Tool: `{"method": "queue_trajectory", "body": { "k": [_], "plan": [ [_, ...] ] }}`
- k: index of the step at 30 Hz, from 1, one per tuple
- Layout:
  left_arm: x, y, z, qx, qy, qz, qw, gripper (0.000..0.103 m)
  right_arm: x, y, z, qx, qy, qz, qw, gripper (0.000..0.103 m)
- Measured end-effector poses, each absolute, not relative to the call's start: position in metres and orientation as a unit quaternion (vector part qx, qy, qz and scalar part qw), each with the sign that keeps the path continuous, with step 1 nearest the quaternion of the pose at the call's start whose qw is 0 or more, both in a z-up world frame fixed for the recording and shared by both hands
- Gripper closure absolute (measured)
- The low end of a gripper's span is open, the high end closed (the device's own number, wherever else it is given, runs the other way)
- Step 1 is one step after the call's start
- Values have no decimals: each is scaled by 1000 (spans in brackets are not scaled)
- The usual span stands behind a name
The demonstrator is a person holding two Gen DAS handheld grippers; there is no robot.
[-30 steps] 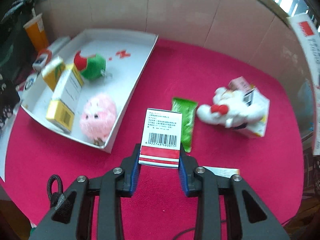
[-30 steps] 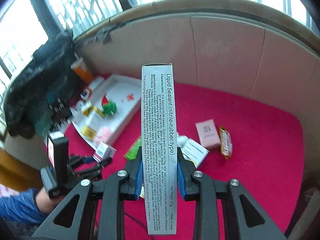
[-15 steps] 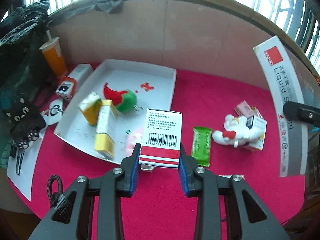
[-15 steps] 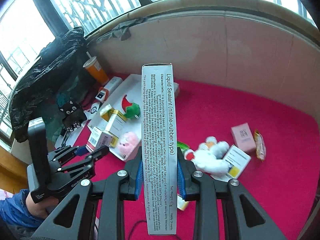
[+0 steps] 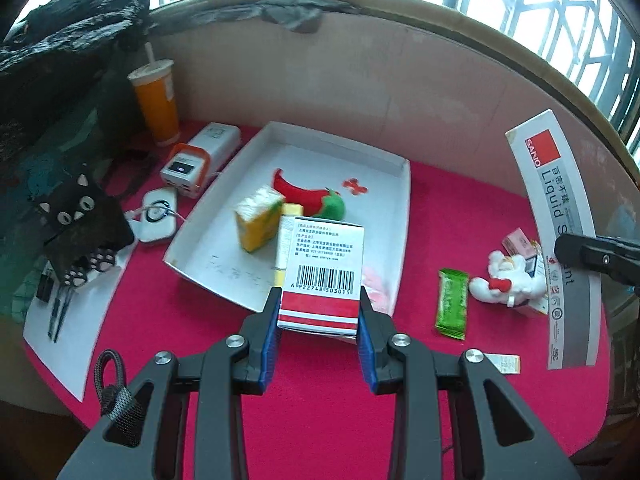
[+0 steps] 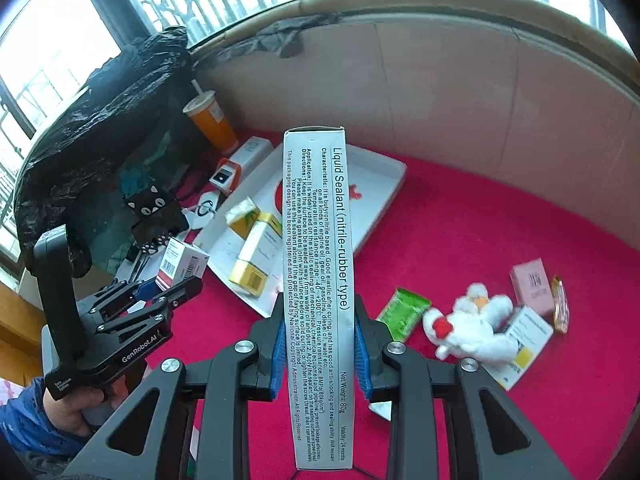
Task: Organize objects
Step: 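Carry the small medicine box and sealant box over the white tray with both grippers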
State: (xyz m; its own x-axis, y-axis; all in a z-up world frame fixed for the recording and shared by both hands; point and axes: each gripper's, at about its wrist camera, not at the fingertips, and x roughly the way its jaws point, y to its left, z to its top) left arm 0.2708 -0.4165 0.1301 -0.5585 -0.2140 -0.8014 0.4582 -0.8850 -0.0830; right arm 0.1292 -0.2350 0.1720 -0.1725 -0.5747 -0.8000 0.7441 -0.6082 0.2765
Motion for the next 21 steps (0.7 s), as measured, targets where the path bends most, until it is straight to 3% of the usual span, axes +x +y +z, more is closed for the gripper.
{"method": "queue_trajectory", "body": {
  "k": [21],
  "plan": [
    [273, -471, 144, 404, 148, -880, 200, 71, 119, -266, 166, 502, 60, -758, 412, 73]
  ]
}}
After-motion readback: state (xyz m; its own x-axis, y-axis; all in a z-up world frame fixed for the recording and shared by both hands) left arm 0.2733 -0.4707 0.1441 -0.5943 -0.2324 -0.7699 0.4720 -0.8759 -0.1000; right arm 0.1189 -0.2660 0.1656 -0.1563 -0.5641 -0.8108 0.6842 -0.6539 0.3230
